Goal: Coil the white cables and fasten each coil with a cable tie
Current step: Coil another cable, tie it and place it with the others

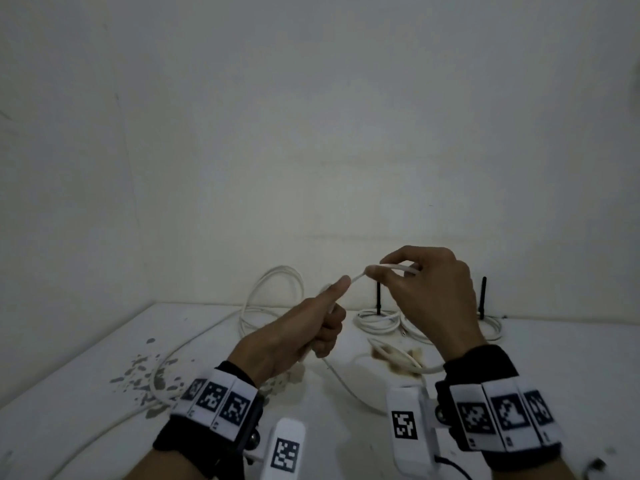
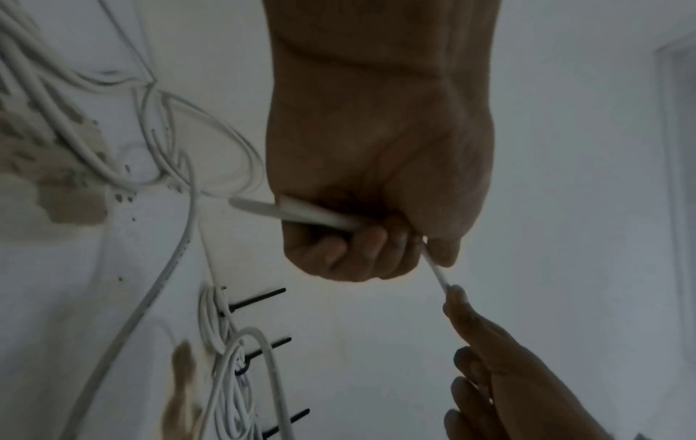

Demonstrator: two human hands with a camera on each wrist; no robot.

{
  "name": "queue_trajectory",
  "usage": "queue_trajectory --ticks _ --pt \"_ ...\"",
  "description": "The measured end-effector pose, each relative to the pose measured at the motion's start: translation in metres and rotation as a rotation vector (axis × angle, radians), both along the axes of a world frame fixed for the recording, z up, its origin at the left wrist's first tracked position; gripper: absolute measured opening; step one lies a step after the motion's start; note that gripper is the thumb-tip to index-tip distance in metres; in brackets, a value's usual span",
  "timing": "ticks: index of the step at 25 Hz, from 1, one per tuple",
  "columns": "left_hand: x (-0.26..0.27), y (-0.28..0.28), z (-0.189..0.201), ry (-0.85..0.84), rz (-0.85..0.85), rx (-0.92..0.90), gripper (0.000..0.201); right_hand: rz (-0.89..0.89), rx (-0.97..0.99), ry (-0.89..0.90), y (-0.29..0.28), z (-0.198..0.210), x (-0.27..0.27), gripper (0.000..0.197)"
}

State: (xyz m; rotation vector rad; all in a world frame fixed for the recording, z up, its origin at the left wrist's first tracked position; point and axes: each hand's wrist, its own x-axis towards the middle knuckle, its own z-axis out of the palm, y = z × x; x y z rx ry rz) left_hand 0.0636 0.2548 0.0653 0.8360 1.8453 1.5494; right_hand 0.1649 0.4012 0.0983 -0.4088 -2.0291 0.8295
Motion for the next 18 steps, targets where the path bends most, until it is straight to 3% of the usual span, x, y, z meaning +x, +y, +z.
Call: queue_trajectory --ticks 4,8,11,14,16,18 --pt "-0.002 0.008 -0.006 0.005 0.077 0.064 0.058 -0.072 -0.067 0.14 0.006 -0.002 -0.004 0.022" --pt "-0.004 0.005 -0.007 -0.242 0.032 0.315 0.05 -0.114 0.034 0.157 0.014 -0.002 -0.004 0.037" --pt "-0.017 -0.015 -0.007 -0.491 -0.015 0.589 0.049 0.238 -0.045 0.043 0.034 -0.002 0.006 0.039" --pt "-0.04 -0.034 -0.011 -0.53 -0.19 0.779 0.052 0.706 -0.297 -0.232 0.044 -0.019 0.007 0.045" --pt "-0.059 -0.04 -0.014 -0.564 -0.43 0.868 0.043 0.822 -0.346 -0.404 0.039 -0.039 -0.001 0.051" --pt "-0.068 -0.051 -0.012 -0.576 -0.519 0.883 0.042 0.773 -0.364 -0.419 0.03 -0.053 -0.014 0.051"
